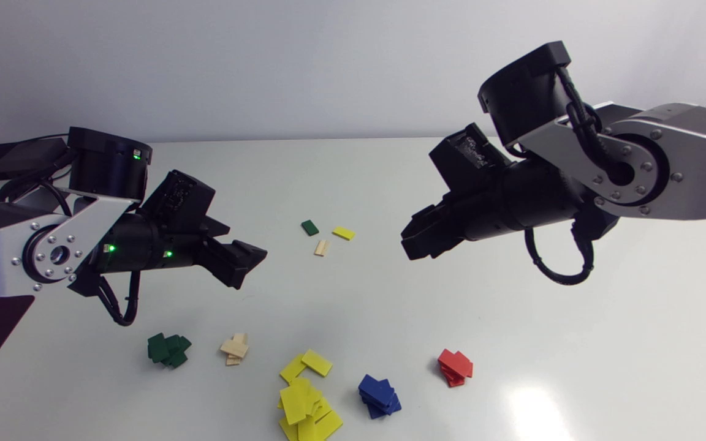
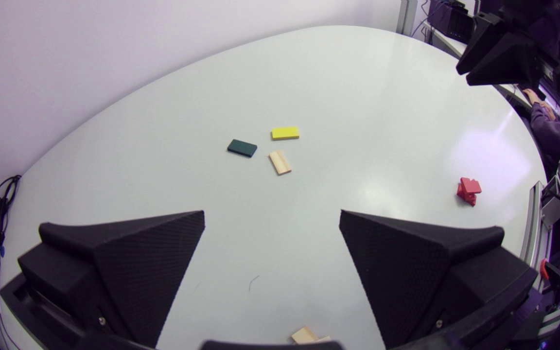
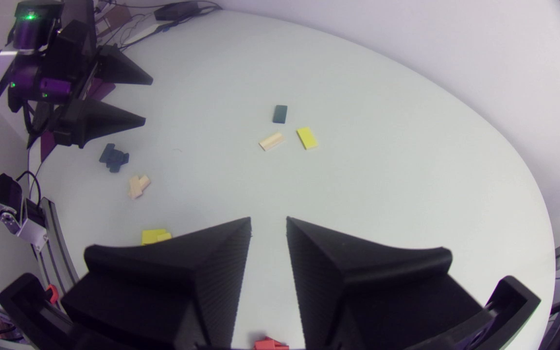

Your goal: Take domino bricks one by one from the mixed stack on the table and place each onto the existing stack of the same color.

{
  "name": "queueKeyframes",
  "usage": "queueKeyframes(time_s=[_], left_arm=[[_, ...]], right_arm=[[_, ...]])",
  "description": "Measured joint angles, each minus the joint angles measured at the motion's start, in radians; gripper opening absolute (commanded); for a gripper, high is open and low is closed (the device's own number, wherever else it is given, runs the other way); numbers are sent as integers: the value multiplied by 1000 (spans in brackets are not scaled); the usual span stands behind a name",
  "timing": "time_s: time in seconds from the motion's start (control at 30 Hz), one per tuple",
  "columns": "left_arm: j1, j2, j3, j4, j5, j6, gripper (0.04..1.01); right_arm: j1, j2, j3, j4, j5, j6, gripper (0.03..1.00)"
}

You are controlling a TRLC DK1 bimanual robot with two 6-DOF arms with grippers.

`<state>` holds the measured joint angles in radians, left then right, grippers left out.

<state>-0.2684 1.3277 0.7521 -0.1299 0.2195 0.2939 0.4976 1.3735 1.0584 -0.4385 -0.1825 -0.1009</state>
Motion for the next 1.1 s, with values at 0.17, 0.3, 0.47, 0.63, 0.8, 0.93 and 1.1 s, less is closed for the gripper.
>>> queueKeyframes(time_s=[0.17,0.3,0.47,0.63,0.8,0.93,1.1], left_arm=[[-1,0,2,-4,0,0,990],[-2,8,14,-4,0,0,990],[-14,15,30,-4,-3,0,990],[-35,19,34,-4,-19,-1,990],[-61,44,53,-4,-42,-8,990],[-78,98,88,11,-67,-28,990],[-95,210,157,15,-95,-53,989]], right_arm=[[0,12,3,0,0,0,977],[0,17,3,0,0,0,977],[0,17,3,0,0,0,977],[1,17,3,1,0,0,977],[1,17,3,2,0,0,977],[1,17,3,3,0,0,977],[1,17,1,4,0,0,977]])
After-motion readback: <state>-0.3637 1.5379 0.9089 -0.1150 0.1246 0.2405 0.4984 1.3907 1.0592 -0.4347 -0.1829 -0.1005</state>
